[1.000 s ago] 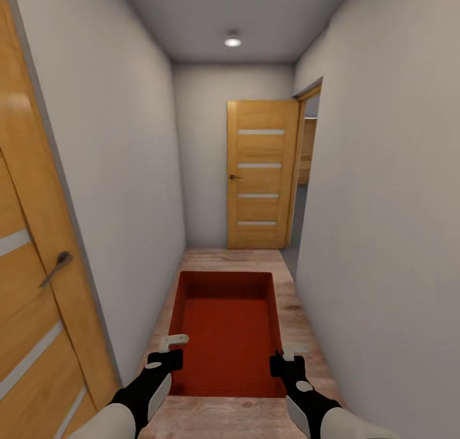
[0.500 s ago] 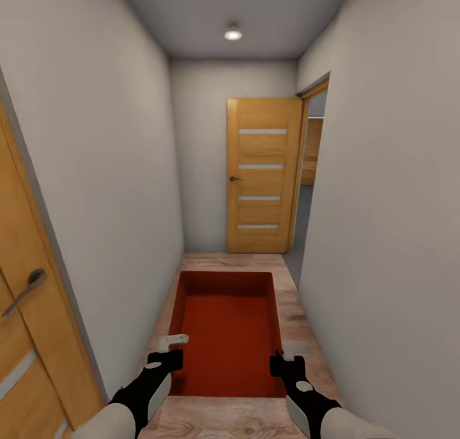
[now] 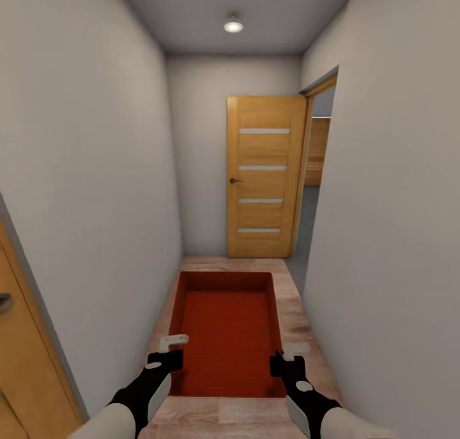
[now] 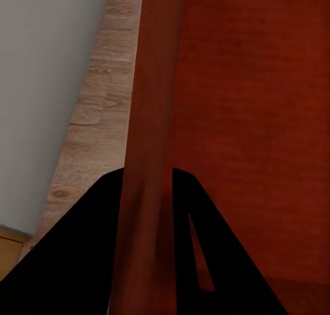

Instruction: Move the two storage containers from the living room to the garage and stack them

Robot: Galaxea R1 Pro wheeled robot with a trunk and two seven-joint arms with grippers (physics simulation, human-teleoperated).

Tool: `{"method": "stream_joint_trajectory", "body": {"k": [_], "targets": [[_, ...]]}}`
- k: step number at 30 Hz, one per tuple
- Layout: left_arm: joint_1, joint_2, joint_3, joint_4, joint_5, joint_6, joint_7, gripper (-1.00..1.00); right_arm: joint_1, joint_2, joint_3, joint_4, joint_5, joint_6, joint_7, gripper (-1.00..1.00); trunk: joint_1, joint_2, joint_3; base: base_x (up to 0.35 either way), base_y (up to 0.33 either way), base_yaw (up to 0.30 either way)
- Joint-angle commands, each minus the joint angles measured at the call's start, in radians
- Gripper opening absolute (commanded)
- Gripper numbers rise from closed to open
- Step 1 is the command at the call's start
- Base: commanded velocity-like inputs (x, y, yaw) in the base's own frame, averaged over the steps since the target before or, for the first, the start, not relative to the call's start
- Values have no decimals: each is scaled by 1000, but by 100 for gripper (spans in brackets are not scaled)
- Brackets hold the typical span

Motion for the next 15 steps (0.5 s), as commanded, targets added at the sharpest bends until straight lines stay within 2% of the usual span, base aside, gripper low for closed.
{"method": "stream_joint_trajectory", "body": {"k": [1,15], "targets": [[0,1,11,1,10,6,6,-100,-2,-1,-46,-3,13,-8,-4,-100,1,-2,-2,322,0,0],[0,1,11,1,10,6,6,-100,-2,-1,-46,-3,13,-8,-4,-100,1,-2,-2,322,0,0]]}}
